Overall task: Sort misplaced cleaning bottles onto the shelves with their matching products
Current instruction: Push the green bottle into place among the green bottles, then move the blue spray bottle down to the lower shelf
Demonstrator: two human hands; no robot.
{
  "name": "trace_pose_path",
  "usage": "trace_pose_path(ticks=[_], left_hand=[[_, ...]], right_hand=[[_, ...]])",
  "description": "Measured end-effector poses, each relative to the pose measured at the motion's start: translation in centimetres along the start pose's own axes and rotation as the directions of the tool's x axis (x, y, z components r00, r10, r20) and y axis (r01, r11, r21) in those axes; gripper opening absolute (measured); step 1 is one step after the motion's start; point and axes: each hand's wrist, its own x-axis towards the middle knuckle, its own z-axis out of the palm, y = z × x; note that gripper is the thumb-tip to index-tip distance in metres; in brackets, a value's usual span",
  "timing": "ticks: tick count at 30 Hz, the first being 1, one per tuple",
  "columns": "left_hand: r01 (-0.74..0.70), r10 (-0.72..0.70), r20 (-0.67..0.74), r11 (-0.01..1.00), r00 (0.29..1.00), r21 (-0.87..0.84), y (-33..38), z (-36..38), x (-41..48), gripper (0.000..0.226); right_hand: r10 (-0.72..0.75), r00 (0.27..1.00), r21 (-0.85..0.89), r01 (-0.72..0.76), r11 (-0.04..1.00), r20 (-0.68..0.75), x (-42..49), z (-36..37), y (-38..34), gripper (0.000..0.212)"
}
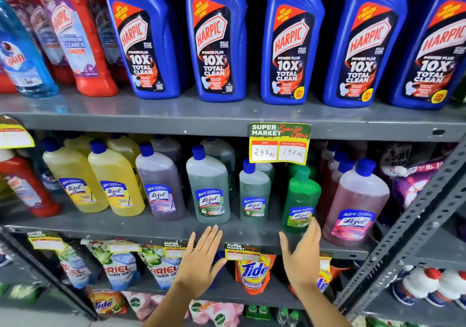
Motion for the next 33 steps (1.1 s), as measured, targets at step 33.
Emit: trace_pose_path(ticks=[33], left_hand=[[0.125, 0.005, -0.597, 0.976, 0.802, 0.176, -32.8, -30.7, -10.9, 0.055]], right_hand=[[-0.745, 0.523, 0.173, 0.849, 0.5, -0.414, -4.8, 10.4, -47.9, 0.058]])
